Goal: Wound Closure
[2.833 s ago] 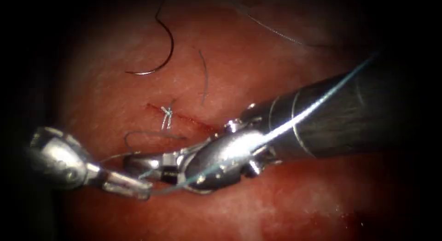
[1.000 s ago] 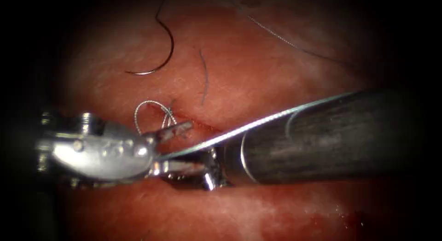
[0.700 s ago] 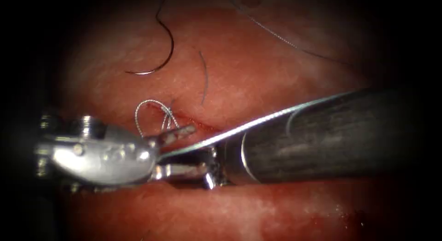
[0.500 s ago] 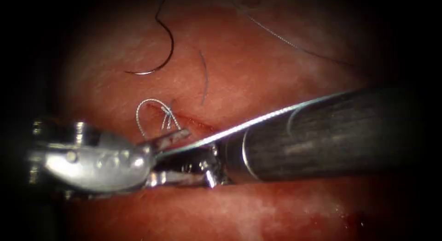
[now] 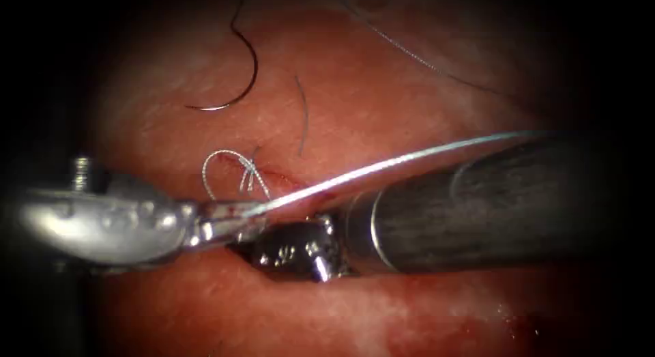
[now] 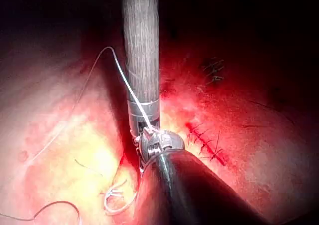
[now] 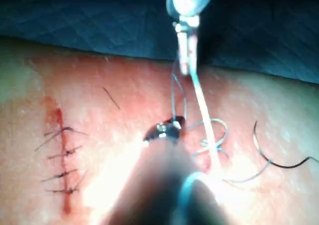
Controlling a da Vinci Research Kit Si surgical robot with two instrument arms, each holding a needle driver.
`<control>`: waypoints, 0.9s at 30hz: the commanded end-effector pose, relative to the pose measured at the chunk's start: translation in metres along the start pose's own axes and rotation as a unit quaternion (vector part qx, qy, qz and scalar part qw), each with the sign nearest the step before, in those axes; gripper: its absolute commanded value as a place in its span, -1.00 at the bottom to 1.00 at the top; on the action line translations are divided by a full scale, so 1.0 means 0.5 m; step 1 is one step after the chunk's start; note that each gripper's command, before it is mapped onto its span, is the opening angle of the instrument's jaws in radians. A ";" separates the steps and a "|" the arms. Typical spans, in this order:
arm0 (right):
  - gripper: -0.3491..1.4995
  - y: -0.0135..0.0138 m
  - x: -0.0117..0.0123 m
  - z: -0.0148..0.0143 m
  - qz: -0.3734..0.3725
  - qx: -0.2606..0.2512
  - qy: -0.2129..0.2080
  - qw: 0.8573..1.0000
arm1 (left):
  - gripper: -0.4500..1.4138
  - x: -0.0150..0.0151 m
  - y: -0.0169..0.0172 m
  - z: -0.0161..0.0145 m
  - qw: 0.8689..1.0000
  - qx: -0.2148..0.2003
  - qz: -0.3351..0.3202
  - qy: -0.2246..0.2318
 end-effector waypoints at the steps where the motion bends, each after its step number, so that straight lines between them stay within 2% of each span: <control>1: -1.00 -0.0025 -0.0004 -0.0022 0.005 -0.002 0.004 1.000 | -1.00 -0.0017 0.0010 -0.0008 1.000 0.002 0.002 0.002; 5: -1.00 -0.0018 -0.0006 -0.0095 0.020 -0.013 0.013 1.000 | -1.00 -0.0048 -0.0029 -0.0058 1.000 0.012 0.010 0.010; 10: -1.00 -0.0018 0.0028 -0.0184 0.043 -0.007 0.060 0.997 | -1.00 -0.0089 -0.0072 -0.0086 1.000 0.016 0.017 0.009; 12: -0.51 -0.0022 0.0043 -0.0195 0.049 0.003 0.071 0.996 | -1.00 -0.0094 -0.0080 -0.0081 1.000 0.019 0.015 0.011; 14: 0.29 -0.0026 0.0057 -0.0206 0.049 0.010 0.084 0.995 | -1.00 -0.0095 -0.0086 -0.0074 1.000 0.024 0.013 0.015; 15: 0.53 -0.0028 0.0063 -0.0209 0.049 0.010 0.089 0.995 | -1.00 -0.0095 -0.0089 -0.0070 1.000 0.024 0.012 0.017; 16: 0.67 -0.0028 0.0069 -0.0213 0.049 0.012 0.096 0.994 | -1.00 -0.0096 -0.0092 -0.0067 0.999 0.022 0.011 0.021; 20: 0.93 -0.0034 0.0077 -0.0229 0.047 0.022 0.109 0.993 | -1.00 -0.0093 -0.0111 -0.0062 0.999 0.016 0.010 0.047; 22: 0.98 -0.0042 0.0078 -0.0239 0.050 0.031 0.112 0.992 | -1.00 -0.0094 -0.0126 -0.0061 0.998 0.019 0.014 0.057; 26: 0.98 -0.0053 0.0073 -0.0275 0.051 0.056 0.113 0.991 | -1.00 -0.0095 -0.0147 -0.0061 0.997 0.020 0.019 0.077; 27: 0.87 -0.0043 0.0068 -0.0293 0.059 0.056 0.120 0.989 | -1.00 -0.0092 -0.0149 -0.0060 0.996 0.011 0.018 0.089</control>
